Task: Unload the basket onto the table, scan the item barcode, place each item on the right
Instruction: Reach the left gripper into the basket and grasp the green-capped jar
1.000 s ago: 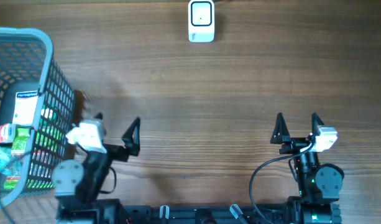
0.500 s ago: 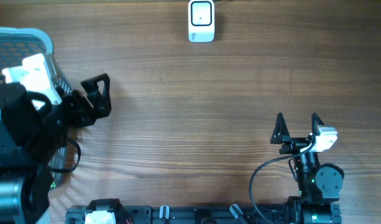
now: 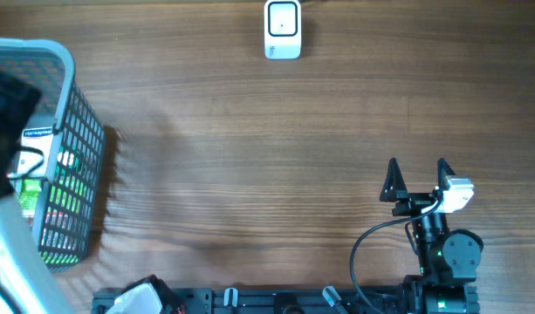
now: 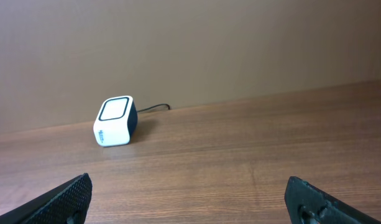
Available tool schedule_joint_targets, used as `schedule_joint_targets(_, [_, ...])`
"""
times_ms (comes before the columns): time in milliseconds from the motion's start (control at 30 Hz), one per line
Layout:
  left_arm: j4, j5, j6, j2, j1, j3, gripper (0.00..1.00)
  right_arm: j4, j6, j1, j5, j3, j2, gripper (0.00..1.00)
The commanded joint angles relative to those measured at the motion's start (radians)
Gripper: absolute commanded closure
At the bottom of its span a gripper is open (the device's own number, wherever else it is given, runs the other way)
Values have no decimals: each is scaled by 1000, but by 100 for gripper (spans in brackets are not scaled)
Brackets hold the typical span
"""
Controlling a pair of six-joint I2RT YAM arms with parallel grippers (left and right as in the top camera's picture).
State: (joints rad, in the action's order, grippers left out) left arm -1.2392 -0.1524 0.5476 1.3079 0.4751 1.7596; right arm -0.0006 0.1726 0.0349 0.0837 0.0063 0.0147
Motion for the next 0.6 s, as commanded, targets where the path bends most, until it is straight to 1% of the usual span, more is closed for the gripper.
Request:
schedule_joint_targets(0, [-61,-21,63,137,121,13,0,2,12,-6,-13,-1,-5,0])
schedule_joint_targets(67, [-92,-21,63,226,155,13,0,2,13,-6,-13,-1,-5,0])
schedule_joint_targets(167, [-109,-19,64,342,161,12,0,2,12,-6,-13,-1,-4,0])
schedule_joint_targets(300, [-116,44,63,473,159,11,0,2,13,-6,-13,-1,-4,0])
schedule_joint_targets(433, [-116,55,62,569,134,11,0,2,12,-6,-13,-1,-5,0])
schedule_joint_targets(567, [-109,59,55,620,114,-11,0,2,12,-6,-13,-1,-5,0])
